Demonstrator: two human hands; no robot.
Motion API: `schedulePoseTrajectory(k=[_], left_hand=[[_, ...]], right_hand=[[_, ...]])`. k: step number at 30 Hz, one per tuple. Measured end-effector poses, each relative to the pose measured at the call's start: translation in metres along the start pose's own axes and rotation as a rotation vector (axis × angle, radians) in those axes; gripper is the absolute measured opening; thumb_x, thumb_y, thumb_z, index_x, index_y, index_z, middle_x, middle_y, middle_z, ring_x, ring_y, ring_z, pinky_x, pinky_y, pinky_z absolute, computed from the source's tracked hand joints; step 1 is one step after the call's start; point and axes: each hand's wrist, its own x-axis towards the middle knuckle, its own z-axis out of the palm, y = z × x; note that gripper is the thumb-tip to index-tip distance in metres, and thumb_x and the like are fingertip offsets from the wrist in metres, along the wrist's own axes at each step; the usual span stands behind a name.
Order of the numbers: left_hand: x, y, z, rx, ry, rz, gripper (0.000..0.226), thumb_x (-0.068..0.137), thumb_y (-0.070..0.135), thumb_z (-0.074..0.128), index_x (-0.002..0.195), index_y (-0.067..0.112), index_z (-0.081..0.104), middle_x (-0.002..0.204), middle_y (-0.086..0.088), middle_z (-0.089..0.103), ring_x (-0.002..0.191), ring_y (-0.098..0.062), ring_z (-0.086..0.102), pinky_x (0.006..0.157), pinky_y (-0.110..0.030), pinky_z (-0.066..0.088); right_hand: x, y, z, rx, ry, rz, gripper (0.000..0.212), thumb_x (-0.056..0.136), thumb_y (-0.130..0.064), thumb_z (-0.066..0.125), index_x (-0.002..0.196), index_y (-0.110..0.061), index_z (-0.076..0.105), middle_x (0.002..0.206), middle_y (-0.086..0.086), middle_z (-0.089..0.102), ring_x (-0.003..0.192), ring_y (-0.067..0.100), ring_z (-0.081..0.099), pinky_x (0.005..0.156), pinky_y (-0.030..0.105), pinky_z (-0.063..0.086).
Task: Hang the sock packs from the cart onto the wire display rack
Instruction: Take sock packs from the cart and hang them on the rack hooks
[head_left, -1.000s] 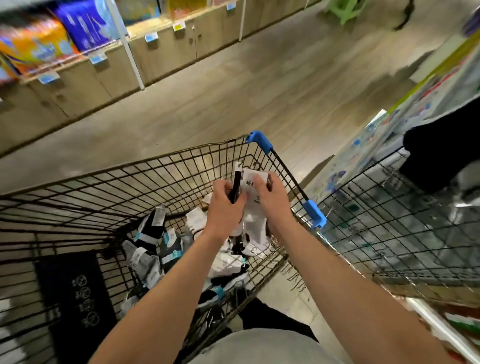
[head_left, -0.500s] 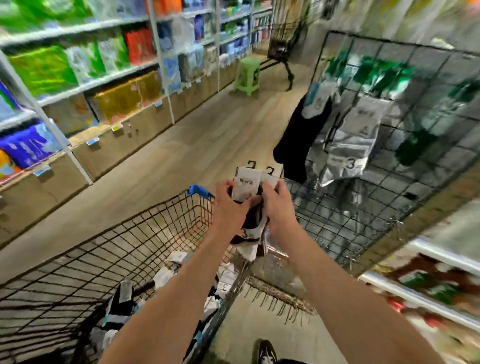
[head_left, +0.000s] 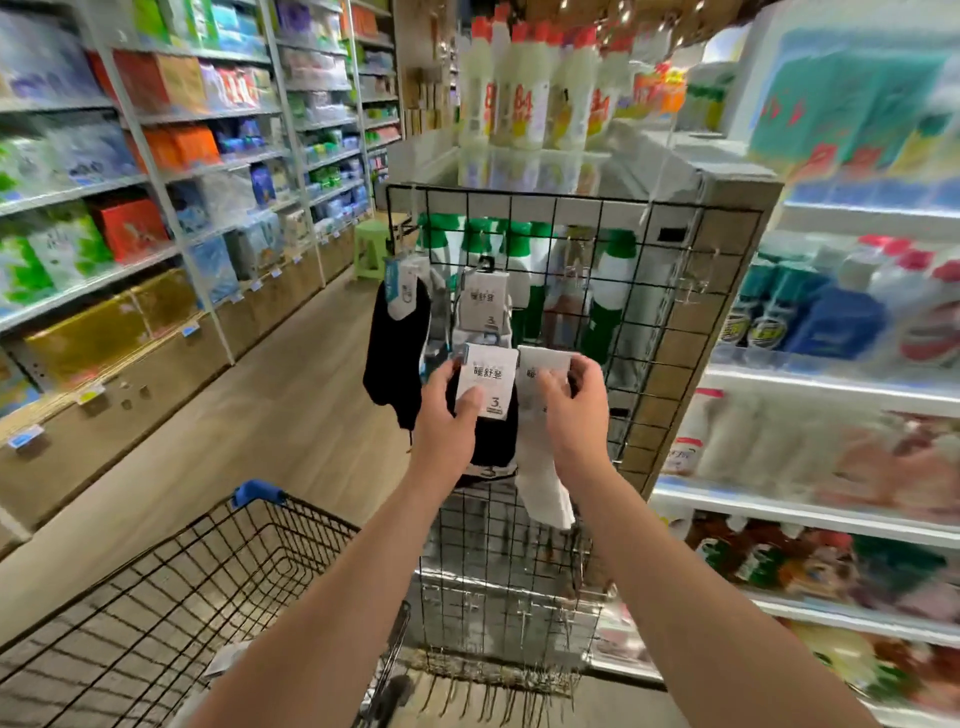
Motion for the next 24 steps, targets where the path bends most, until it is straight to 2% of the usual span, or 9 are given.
schedulePoseTrajectory(k=[2,4,8,11,14,18,20,22,24], left_hand=[[0.007,0.012,0.018,0.021,-0.033,-0.014,0.056,0.098,0.038,0.054,0.150,0.024,0.039,0.145,0.003,0.052,0.132,-0.014,0.049,0.112,-0.038,0.040],[0.012,0.026,0.032,0.037,-0.033,-0.028,0.057,0.097,0.039,0.053,0.151,0.024,0.039,0.147,0.002,0.051,0.134,-0.018,0.048,0.113,-0.042,0.039],[0.020,0.044,0.049,0.065,-0.035,-0.054,0.057,0.101,0.035,0.050,0.154,0.021,0.033,0.154,0.001,0.042,0.141,-0.020,0.039,0.114,-0.036,0.031],[0.027,0.051,0.054,0.056,-0.041,-0.045,0.054,0.100,0.036,0.051,0.151,0.024,0.037,0.149,0.005,0.047,0.137,-0.018,0.043,0.114,-0.039,0.035],[0.033,0.054,0.055,0.033,-0.049,-0.052,0.053,0.100,0.037,0.053,0.149,0.027,0.038,0.147,0.007,0.049,0.135,-0.016,0.046,0.114,-0.040,0.037],[0.039,0.057,0.054,-0.029,-0.061,-0.069,0.047,0.100,0.032,0.055,0.145,0.027,0.043,0.140,0.006,0.055,0.129,-0.016,0.052,0.111,-0.038,0.041],[0.040,0.060,0.055,-0.038,-0.070,-0.053,0.042,0.102,0.028,0.054,0.143,0.027,0.045,0.136,0.007,0.057,0.126,-0.015,0.053,0.104,-0.031,0.042],[0.041,0.061,0.057,-0.041,-0.076,-0.042,0.037,0.102,0.028,0.052,0.139,0.028,0.046,0.131,0.010,0.057,0.122,-0.012,0.053,0.099,-0.028,0.042],[0.042,0.061,0.060,-0.051,-0.082,-0.039,0.034,0.102,0.031,0.052,0.136,0.034,0.045,0.129,0.011,0.058,0.121,-0.011,0.054,0.101,-0.031,0.044]], right_hand=[[0.013,-0.006,-0.015,-0.016,0.016,-0.019,0.028,0.097,-0.024,0.064,0.125,-0.022,0.059,0.116,-0.005,0.068,0.105,0.011,0.066,0.095,0.041,0.056],[0.026,-0.011,-0.026,-0.023,0.038,-0.030,0.025,0.099,-0.023,0.060,0.124,-0.022,0.059,0.115,-0.004,0.068,0.104,0.013,0.066,0.094,0.043,0.057],[0.049,-0.021,-0.044,0.017,0.093,-0.036,0.025,0.102,-0.021,0.055,0.126,-0.021,0.058,0.120,0.000,0.065,0.109,0.017,0.065,0.094,0.042,0.057],[0.064,-0.032,-0.051,0.038,0.073,-0.022,0.023,0.103,-0.015,0.053,0.124,-0.021,0.060,0.113,-0.004,0.067,0.106,0.017,0.066,0.089,0.035,0.058],[0.078,-0.041,-0.048,0.041,0.061,-0.039,0.029,0.099,-0.017,0.059,0.128,-0.023,0.063,0.114,-0.005,0.071,0.105,0.015,0.069,0.093,0.041,0.059],[0.092,-0.054,-0.042,-0.014,-0.008,-0.083,0.030,0.101,-0.013,0.057,0.129,-0.019,0.064,0.111,-0.006,0.069,0.100,0.010,0.068,0.081,0.025,0.060],[0.099,-0.058,-0.039,-0.045,-0.025,-0.098,0.030,0.101,-0.013,0.056,0.130,-0.019,0.064,0.111,-0.006,0.069,0.099,0.009,0.067,0.084,0.029,0.060],[0.106,-0.058,-0.034,-0.075,-0.049,-0.091,0.030,0.102,-0.015,0.055,0.129,-0.018,0.065,0.115,-0.003,0.071,0.104,0.015,0.067,0.091,0.035,0.058],[0.111,-0.057,-0.030,-0.102,-0.072,-0.070,0.028,0.102,-0.016,0.055,0.128,-0.016,0.066,0.116,-0.002,0.071,0.107,0.019,0.066,0.096,0.039,0.056]])
